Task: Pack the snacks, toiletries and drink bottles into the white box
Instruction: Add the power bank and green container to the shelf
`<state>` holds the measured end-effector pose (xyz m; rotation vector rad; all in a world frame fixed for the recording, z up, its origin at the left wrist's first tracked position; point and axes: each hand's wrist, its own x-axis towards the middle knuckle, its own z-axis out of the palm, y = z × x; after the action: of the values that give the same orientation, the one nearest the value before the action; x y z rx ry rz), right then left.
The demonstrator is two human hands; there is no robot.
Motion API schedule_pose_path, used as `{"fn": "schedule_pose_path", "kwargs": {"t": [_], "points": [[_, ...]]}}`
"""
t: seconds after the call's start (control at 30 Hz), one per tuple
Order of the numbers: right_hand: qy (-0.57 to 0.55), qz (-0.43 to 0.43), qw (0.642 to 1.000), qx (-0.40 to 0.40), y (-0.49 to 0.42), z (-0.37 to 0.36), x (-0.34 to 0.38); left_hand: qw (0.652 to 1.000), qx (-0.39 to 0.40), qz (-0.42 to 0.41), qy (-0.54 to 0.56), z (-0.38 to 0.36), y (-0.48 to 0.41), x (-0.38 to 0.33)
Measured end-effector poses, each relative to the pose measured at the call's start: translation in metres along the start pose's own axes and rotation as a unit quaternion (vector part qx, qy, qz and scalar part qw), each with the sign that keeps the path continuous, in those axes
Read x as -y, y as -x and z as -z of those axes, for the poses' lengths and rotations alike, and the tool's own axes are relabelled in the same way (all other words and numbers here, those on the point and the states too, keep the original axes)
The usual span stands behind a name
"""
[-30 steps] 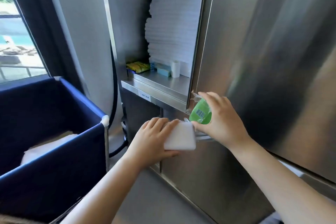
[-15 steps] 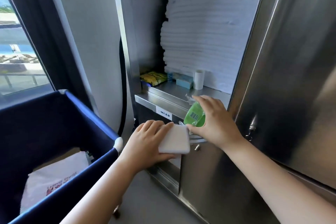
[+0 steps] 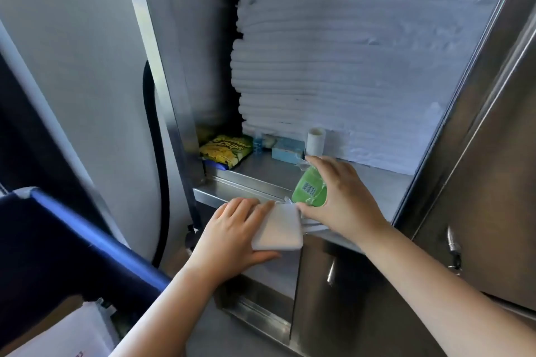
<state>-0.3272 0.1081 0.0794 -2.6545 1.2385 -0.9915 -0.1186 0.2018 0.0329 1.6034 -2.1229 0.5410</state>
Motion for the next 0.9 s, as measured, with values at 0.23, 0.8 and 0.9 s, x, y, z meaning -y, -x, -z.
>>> {"fn": "schedule_pose_path", "kwargs": {"t": [0.23,0.8,0.9], "points": [[0.012,-0.013,1.0,0.001,-0.033,-0.022,-0.033,1.0,0.003,-0.006,0.002,-0.035,-0.038,0.02],[0.06,-0.121,0.991,0.004,-0.057,-0.053,-0.099,0.994,0.025,-0.093,0.049,-0.114,-0.114,0.043],[0.075,-0.153,0.985,-0.003,-0.056,-0.06,-0.102,0.989,0.041,-0.12,0.07,-0.128,-0.123,0.052]]}}
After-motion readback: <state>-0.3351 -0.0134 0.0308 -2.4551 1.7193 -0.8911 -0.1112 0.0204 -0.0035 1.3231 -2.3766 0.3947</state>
